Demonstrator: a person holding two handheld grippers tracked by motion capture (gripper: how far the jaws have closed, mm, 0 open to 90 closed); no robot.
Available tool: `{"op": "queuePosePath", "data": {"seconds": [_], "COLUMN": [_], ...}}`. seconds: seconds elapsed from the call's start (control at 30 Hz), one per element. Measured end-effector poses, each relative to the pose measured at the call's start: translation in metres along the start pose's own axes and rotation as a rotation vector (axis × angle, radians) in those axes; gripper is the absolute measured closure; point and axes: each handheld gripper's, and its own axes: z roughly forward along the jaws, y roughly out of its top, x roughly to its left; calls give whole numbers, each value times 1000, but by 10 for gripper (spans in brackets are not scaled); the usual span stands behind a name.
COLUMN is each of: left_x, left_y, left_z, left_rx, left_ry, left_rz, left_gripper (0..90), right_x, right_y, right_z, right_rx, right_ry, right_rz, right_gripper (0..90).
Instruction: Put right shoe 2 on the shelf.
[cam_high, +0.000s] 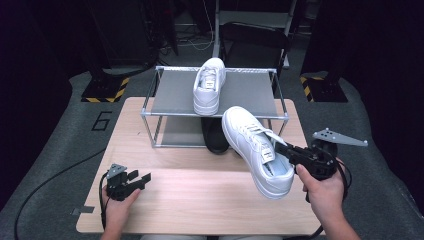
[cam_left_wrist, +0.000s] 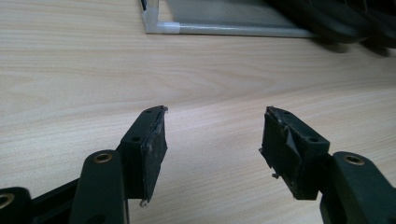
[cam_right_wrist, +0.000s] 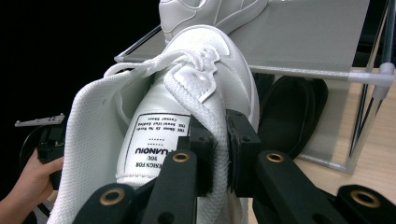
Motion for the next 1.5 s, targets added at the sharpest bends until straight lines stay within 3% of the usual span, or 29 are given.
{"op": "queuePosePath", "data": {"seconds": [0.23, 0.33, 0.83, 1.5], "left_x": [0, 1, 1, 4], "left_y": [0, 0, -1, -1], "left_z": [0, -1, 0, -1], "left_rx": [2, 26, 1, 13], "left_ry": [1, -5, 1, -5], "left_rz": [-5, 12, -4, -1], "left_gripper": [396, 396, 397, 399], "right_x": [-3, -5, -19, -36], "right_y": [7, 9, 25, 66], "right_z": [5, 8, 28, 93], "right_rx": [-3, -6, -19, -40], "right_ry": [-8, -13, -59, -170], "right_rz": [2, 3, 27, 50], "right_gripper": [820, 820, 820, 819]}}
